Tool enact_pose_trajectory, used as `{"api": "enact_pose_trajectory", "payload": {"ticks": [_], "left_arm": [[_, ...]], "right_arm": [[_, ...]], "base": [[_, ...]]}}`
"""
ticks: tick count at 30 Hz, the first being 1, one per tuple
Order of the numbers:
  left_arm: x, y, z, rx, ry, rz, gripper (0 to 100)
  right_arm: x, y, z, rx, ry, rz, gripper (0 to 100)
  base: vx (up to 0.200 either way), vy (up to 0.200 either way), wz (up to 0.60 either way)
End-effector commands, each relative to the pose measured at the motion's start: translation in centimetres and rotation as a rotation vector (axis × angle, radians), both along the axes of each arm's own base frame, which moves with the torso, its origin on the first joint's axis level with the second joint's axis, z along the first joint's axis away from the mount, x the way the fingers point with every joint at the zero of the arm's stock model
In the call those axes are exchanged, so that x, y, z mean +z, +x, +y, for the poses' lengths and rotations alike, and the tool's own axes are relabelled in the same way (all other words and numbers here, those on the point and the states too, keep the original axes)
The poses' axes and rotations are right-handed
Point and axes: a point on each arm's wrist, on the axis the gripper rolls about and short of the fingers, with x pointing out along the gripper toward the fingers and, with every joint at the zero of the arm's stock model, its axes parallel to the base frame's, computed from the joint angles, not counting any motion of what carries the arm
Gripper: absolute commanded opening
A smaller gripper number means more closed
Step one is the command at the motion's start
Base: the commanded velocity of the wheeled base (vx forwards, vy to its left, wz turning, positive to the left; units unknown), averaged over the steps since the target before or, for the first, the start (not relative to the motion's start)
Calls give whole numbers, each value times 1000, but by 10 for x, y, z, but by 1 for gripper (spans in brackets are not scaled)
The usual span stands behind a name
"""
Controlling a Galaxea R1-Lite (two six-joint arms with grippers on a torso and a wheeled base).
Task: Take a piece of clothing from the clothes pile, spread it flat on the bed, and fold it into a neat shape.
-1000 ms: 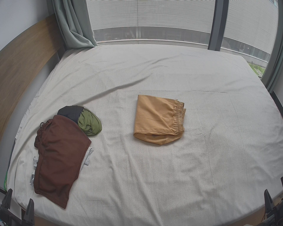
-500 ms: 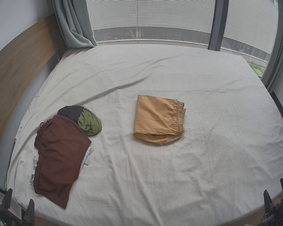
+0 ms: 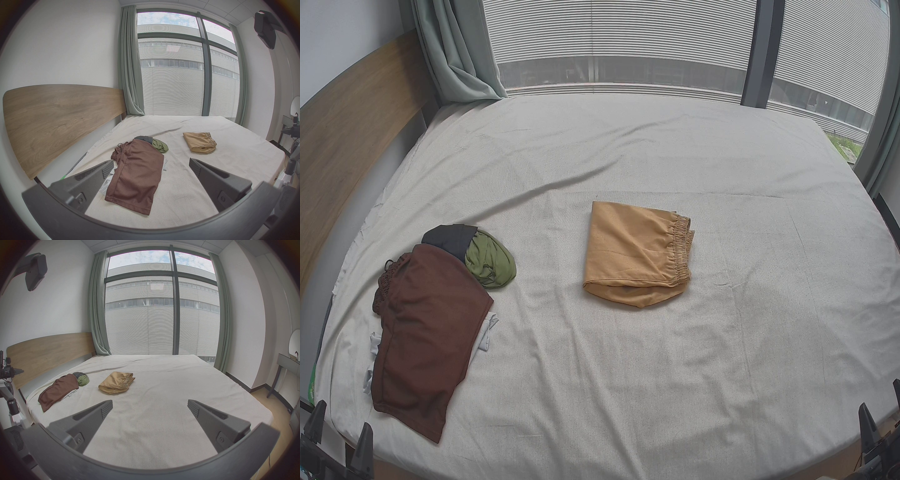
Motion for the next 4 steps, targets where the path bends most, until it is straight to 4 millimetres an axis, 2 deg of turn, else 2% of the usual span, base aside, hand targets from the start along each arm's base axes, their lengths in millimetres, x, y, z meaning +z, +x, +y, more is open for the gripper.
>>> {"api": "enact_pose_trajectory", "payload": {"ticks": [1, 4], "left_arm": [[-5, 0, 0, 2, -1, 5, 100], [-5, 0, 0, -1, -3, 5, 100]], "right_arm": [[-4, 1, 0, 0, 5, 12, 100], [-4, 1, 0, 0, 2, 11, 100]], "base": [[0, 0, 0], [0, 0, 0]]}}
